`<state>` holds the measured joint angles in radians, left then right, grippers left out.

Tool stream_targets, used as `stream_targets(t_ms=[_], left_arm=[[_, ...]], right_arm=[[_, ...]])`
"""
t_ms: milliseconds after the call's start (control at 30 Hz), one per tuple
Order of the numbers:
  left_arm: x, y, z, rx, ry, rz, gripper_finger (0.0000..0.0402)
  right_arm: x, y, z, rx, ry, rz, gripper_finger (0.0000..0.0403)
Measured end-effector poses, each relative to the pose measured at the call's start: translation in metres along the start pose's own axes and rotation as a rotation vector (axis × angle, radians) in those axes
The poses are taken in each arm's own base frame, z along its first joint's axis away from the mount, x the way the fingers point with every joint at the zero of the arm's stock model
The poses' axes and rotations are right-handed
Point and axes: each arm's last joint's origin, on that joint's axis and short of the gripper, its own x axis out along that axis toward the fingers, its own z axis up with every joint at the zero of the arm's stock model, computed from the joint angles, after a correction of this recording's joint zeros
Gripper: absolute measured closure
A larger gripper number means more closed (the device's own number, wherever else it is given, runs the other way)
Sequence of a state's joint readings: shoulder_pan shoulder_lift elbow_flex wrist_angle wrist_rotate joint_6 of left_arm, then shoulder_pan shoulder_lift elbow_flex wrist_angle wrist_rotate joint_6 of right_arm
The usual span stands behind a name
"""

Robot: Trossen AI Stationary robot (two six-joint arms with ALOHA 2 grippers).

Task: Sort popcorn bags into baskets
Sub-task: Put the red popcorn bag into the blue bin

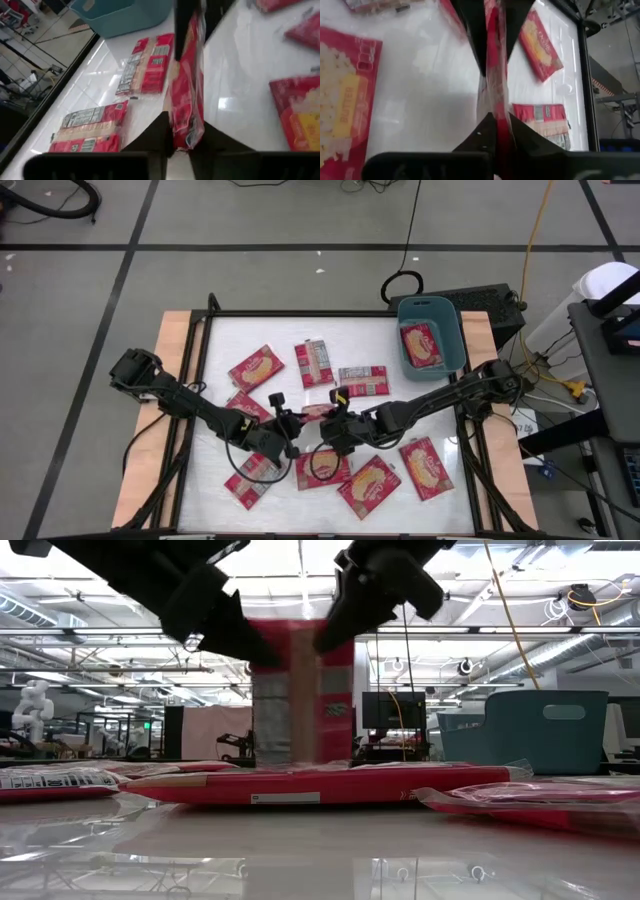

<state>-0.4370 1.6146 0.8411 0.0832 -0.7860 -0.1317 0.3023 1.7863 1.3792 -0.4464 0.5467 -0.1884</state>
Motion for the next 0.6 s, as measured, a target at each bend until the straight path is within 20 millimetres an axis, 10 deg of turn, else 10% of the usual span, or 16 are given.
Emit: stream_targets(t_ms=[333, 600], left_arm=[[0.001, 0.004, 0.0, -0.102, -0.009, 0.089, 0.0195], [0.007, 0.01, 0.0, -0.125, 0.006, 0.088, 0.0194]], right_arm=[[-0.052, -0.031, -0.026, -0.122, 0.176, -0.039, 0.0401], [-0.126, -0.095, -0.059, -0.11, 0.192, -0.194, 0.0402]])
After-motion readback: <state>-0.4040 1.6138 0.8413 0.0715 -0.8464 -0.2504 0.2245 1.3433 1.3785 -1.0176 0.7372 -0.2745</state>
